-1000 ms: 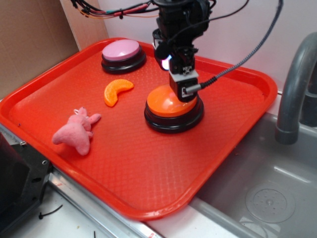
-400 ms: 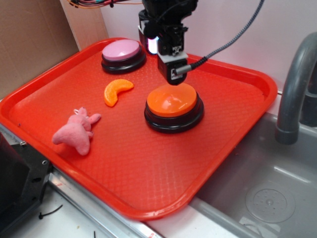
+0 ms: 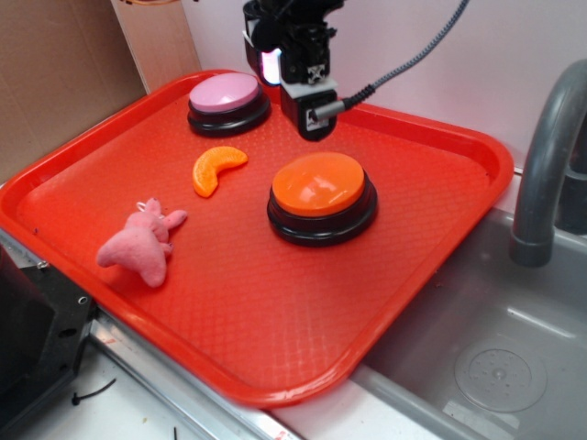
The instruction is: Push the orange button.
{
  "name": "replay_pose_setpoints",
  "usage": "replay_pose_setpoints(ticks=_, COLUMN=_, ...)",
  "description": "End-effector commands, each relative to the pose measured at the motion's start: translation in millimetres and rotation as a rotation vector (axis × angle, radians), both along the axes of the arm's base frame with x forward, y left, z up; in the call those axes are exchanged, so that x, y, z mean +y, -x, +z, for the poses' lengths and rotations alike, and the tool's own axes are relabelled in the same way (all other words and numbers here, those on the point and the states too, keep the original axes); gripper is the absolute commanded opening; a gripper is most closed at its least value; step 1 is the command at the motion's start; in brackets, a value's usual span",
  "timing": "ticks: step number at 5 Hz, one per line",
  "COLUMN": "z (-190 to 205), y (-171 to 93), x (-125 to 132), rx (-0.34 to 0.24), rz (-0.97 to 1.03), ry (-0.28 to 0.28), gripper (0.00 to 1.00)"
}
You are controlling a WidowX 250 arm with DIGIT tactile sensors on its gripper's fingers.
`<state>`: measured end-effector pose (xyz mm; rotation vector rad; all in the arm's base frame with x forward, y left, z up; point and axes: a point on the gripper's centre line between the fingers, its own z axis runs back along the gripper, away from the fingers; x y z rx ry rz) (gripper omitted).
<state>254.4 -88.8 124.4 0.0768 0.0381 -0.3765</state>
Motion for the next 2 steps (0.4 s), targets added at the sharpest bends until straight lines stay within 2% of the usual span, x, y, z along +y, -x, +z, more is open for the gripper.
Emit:
replay_pose_setpoints(ticks=1, z=35.1, y=-4.3, x=-2.0, rx=-0.078, rz=0.04, ry=0.019, gripper=1.0)
replay_pose_setpoints(ticks=2, z=48.6, y=1.2, x=-5.8, rx=-0.096, rz=0.042, ry=-0.014, gripper=1.0)
